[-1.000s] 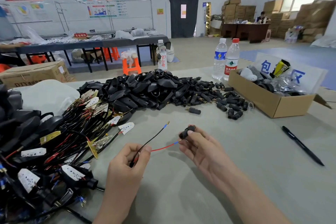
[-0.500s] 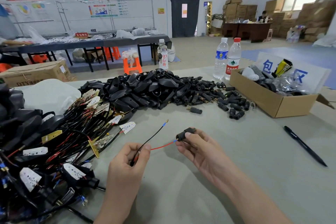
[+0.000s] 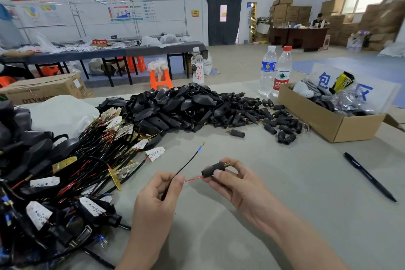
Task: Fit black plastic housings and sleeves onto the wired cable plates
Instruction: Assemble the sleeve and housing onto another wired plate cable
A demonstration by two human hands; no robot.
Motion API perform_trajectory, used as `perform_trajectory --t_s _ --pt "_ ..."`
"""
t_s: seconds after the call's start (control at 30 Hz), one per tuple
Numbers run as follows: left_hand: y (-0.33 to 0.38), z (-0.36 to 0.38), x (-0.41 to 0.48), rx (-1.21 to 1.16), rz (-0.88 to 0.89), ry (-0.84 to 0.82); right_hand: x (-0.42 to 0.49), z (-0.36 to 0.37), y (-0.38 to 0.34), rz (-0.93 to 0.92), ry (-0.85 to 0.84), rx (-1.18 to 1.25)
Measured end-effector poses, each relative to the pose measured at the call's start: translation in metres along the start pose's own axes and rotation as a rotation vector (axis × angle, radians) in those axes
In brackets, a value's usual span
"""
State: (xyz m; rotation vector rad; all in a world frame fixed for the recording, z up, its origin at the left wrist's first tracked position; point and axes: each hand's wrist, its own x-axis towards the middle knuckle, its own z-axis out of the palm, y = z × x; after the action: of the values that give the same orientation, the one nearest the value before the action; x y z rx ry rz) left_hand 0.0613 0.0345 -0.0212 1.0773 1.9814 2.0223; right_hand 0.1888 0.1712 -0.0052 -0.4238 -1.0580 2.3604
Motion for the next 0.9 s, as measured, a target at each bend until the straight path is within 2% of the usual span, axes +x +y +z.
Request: perform_trajectory --t_s 0.13,0.33,0.47,0.7,0.83,0.9 --pt "-0.004 0.000 0.000 0.002 -0.014 -0.009 -0.002 0.005 0.011 0.031 -0.056 -0.015" --pt "-0.005 -0.001 0.000 -0.041 -0.038 -0.016 -0.003 0.013 0.015 0.086 -0.048 -0.006" --pt "-0.003 -0.004 0.002 -0.033 -0.008 -0.085 -0.002 0.013 0.013 0.062 -0.033 -0.014" --pt "-0.001 -0.008 0.004 -0.362 -0.137 -0.175 0.001 0.007 0.011 0.016 0.072 -0.016" --pt "0.001 -0.005 0.007 -0.543 -0.194 -0.123 0.001 0.007 0.010 0.024 0.080 0.013" --pt "0.001 -0.001 0.008 -0.557 -0.219 -0.105 0.000 0.006 0.010 0.033 0.076 0.026"
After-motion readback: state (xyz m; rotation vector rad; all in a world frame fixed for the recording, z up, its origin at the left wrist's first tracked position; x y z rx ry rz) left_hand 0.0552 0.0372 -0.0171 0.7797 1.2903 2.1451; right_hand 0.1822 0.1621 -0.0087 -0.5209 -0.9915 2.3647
